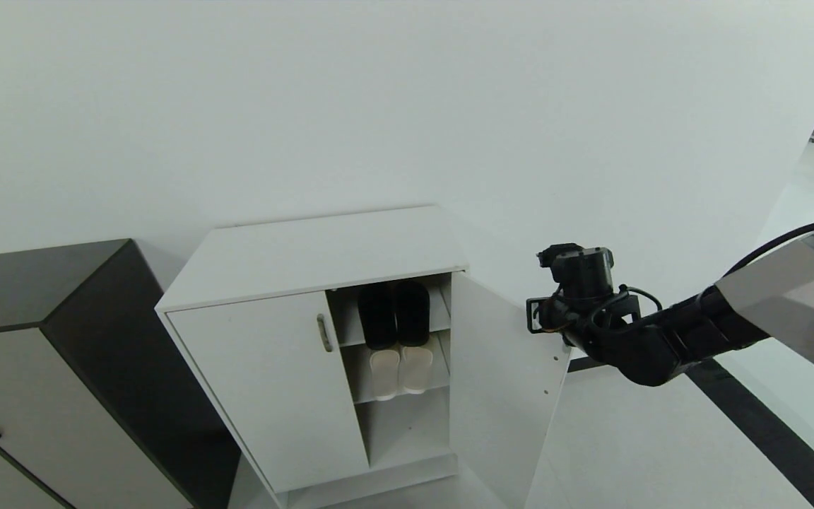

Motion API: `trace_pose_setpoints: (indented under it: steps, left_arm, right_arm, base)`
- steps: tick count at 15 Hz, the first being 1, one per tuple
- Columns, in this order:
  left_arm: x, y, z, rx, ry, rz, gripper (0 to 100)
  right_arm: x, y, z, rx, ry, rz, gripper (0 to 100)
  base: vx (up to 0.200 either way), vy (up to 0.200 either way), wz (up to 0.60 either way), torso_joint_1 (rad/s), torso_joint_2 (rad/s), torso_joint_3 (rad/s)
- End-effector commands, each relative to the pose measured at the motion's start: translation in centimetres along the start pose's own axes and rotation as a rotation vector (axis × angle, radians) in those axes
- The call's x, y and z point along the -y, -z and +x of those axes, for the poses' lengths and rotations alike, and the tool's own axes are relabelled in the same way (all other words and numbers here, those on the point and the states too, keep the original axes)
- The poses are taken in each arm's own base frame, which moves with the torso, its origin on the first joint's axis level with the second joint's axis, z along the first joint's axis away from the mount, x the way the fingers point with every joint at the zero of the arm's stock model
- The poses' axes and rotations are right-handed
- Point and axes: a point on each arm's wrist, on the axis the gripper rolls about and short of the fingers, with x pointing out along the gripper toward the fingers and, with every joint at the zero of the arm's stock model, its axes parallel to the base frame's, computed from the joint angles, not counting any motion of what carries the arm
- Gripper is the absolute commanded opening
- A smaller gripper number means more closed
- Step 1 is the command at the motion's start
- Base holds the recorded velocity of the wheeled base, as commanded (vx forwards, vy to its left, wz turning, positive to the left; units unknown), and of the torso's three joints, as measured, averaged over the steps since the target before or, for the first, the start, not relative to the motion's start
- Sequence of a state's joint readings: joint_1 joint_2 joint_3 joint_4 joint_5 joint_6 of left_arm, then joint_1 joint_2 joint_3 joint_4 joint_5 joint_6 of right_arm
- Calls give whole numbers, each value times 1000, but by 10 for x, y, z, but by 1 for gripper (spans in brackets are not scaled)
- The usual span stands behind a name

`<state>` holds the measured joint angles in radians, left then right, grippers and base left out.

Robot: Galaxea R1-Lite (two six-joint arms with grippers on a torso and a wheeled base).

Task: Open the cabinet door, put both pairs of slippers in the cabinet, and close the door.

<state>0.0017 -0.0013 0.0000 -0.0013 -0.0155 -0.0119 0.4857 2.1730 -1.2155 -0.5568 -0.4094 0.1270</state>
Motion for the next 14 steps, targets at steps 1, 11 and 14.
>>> trace_pose_setpoints:
  steps: [1,11,14]
  left_arm:
    - [0,0,0,-1,0,0,0]
    - [0,0,0,-1,0,-2,0]
    - [0,0,0,-1,0,-2,0]
  right_arm:
    - [-1,10,15,-21,11,-16,0]
    - [-12,20,3,-49,-23,-49,0]
    - [-32,26,-18,-62,-84,-71,0]
  base:
    - [0,0,0,0,0,0]
    - [0,0,0,0,0,0]
    - [0,0,0,0,0,0]
